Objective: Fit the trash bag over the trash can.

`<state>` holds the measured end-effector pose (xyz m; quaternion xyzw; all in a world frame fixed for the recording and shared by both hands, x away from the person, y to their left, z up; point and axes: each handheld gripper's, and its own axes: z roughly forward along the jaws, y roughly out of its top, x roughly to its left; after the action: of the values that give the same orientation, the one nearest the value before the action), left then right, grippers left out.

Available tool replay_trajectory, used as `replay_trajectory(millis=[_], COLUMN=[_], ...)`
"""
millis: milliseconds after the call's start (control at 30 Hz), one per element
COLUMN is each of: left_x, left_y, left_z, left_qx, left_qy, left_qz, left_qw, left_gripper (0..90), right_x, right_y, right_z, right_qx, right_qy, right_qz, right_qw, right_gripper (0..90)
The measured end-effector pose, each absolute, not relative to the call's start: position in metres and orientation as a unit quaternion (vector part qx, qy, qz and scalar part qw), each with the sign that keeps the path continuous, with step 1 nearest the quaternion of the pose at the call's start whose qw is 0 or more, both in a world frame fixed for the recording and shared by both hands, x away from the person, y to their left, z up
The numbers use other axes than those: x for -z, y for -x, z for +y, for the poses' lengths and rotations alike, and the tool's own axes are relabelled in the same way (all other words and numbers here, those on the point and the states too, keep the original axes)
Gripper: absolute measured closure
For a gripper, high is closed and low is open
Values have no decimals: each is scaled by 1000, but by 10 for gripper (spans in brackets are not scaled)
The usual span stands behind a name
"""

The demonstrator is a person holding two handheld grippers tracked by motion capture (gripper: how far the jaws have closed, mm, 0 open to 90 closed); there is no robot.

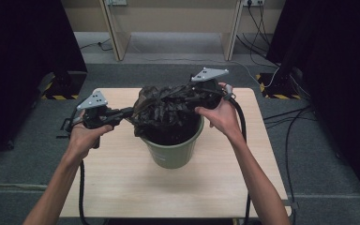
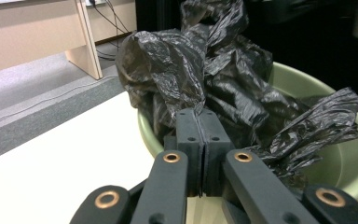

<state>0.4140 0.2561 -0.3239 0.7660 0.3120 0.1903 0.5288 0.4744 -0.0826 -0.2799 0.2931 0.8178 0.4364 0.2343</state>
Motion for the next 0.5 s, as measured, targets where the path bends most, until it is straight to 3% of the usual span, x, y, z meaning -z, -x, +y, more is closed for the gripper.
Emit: replay_trajectory(millis=[167,200,300,333,367,433,500], left_x=[328,328,331,331,333,336,338], left_y=[-414,-414,-413,-413,-412,-412,-411], left_z=[258,259,264,264,268,272,276], left_qx=[-189,-189,-189,-189,-189,-189,-190], left_qy=[-767,-767,-765,-765,-763,-759,-757], left_qz=[313,314,317,317,320,324,328], left_qw=[527,527,528,528,530,532,532], left_gripper=[880,881,880,881,881,880,881], right_x=[299,301,308,308,311,310,306], right_y=[-496,-500,-508,-508,-509,-508,-505], right_z=[-71,-70,-67,-67,-68,-73,-80], right_qx=[-410,-404,-389,-389,-376,-380,-384], right_qy=[-302,-301,-279,-279,-260,-254,-252], right_qz=[827,829,847,847,858,858,855], right_qw=[237,242,231,231,235,236,241], right_gripper=[373,425,689,689,830,896,900])
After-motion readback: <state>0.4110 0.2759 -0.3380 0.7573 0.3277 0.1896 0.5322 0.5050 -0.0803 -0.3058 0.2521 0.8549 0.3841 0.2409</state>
